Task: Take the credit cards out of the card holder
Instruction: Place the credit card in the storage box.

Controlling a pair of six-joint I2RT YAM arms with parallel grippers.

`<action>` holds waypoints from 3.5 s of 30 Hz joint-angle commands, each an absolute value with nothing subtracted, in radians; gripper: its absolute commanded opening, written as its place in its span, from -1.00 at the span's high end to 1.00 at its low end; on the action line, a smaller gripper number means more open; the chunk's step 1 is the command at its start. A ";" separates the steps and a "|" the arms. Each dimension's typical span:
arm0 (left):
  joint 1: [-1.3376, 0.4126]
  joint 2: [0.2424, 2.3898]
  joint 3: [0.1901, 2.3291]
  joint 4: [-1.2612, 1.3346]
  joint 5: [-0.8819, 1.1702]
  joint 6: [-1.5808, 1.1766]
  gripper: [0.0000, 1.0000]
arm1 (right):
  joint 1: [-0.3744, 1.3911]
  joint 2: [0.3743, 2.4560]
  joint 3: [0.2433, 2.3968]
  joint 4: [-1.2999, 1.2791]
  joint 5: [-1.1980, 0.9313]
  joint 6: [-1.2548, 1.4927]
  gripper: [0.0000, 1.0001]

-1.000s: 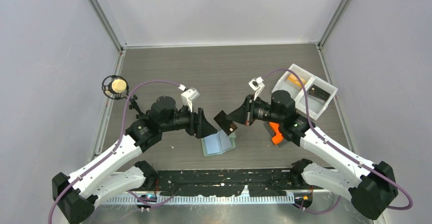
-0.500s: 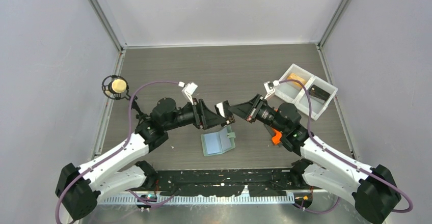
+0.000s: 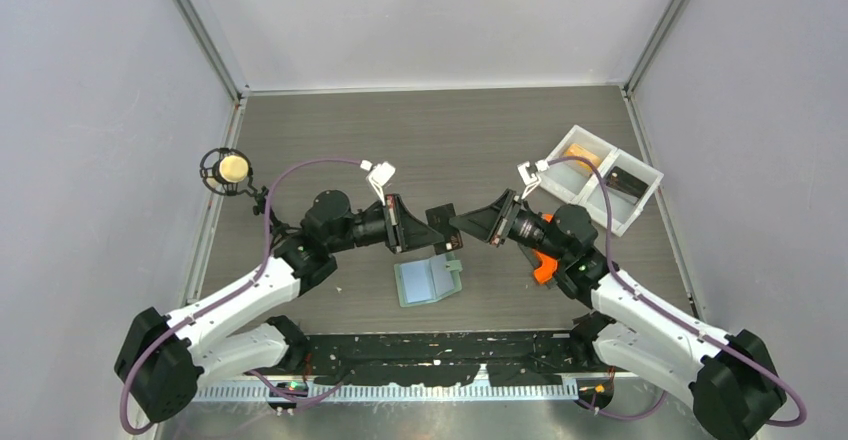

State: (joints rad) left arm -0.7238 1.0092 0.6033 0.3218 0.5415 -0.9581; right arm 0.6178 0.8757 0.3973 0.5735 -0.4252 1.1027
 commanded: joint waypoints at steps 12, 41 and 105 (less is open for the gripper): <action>-0.703 0.891 0.715 -0.131 0.825 -0.639 1.00 | 0.488 0.920 0.778 -0.043 -0.957 0.481 0.08; -0.703 0.954 0.740 -0.100 0.898 -0.634 1.00 | 0.595 1.064 0.777 0.137 -1.071 0.566 0.76; -0.700 0.651 0.947 -0.749 0.049 -0.200 -0.99 | -0.492 1.299 0.576 0.520 0.072 0.612 0.90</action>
State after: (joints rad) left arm -0.7044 0.6510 0.9581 -0.8036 0.0696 -0.2253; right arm -0.4717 1.2579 0.5938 0.3798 0.1097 0.5713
